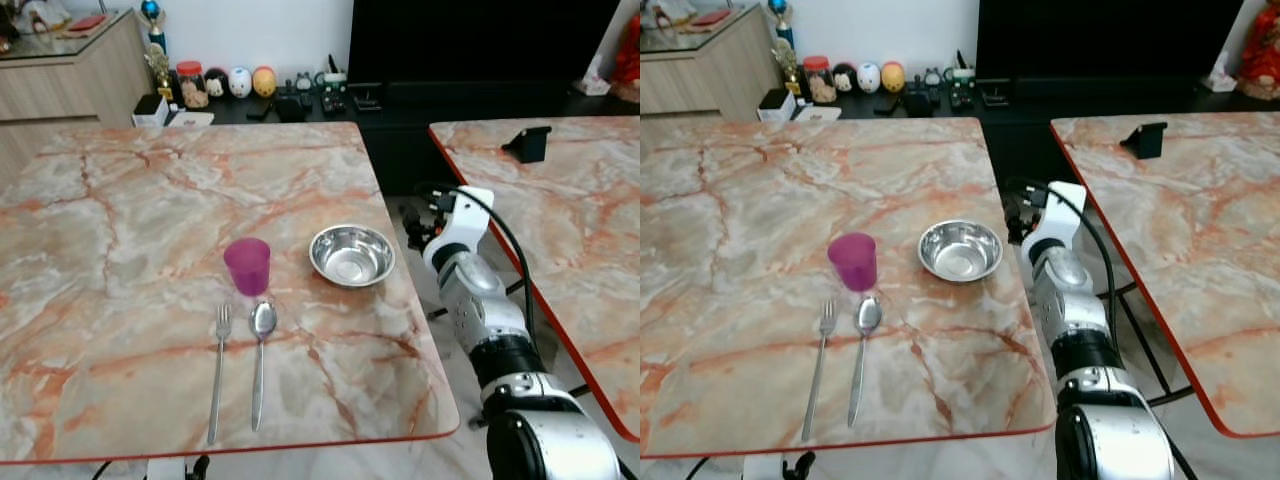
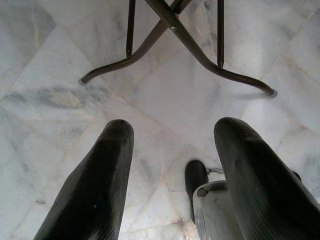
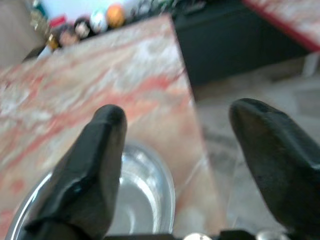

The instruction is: Setting the table

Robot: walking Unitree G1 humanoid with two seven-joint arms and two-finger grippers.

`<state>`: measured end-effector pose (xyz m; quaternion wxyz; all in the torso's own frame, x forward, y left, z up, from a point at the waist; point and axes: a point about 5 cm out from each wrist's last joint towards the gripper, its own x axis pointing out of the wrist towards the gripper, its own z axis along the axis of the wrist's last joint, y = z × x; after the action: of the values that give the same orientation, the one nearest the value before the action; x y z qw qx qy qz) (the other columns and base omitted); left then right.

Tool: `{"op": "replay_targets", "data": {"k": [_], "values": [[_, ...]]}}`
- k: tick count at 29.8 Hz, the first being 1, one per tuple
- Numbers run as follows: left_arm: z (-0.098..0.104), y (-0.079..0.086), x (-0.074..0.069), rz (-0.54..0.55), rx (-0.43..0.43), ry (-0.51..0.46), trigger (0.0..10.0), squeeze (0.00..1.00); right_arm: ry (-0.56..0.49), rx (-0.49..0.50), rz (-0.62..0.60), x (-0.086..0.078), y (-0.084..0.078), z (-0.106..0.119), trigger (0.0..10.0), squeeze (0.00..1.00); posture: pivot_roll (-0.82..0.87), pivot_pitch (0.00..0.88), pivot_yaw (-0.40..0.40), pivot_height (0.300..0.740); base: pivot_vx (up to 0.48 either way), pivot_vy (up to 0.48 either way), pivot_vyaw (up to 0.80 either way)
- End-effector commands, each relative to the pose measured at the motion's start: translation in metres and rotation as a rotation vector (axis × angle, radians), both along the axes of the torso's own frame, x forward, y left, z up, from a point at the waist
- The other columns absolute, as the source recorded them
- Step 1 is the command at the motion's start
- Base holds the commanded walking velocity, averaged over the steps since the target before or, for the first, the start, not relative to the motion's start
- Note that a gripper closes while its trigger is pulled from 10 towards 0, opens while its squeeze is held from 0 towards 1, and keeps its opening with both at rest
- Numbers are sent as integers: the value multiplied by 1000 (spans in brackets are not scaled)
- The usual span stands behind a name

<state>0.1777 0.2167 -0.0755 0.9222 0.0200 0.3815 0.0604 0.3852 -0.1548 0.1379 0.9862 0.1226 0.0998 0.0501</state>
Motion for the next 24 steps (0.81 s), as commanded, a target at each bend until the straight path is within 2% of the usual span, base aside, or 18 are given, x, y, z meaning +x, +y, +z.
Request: {"op": "replay_targets", "data": {"k": [1,2,3,4,15,20,24], "values": [[0,2,-2,6,3,2,10000,0,31,12,34,1,5,-2,10000,1000,-87,12,4,736,0,0,0],[0,2,-2,6,3,3,10000,0,37,14,44,2,6,-2,10000,1000,-87,12,4,736,0,0,0],[-1,3,-2,7,4,4,10000,0,54,18,70,2,8,-4,10000,35,-86,13,3,736,0,0,0],[-1,3,-3,8,4,5,10000,0,66,16,82,2,9,-6,10000,0,-86,12,1,736,0,0,0],[0,3,-3,14,6,1,10000,0,122,43,128,2,13,-13,10000,0,-78,4,-4,736,0,0,0],[0,4,-2,17,8,-3,10000,0,139,73,138,2,15,-15,10000,0,-75,1,-6,736,0,0,0],[0,3,-1,16,9,-8,10000,0,156,135,123,1,15,-18,10000,0,-72,1,-8,736,0,0,0]]}}
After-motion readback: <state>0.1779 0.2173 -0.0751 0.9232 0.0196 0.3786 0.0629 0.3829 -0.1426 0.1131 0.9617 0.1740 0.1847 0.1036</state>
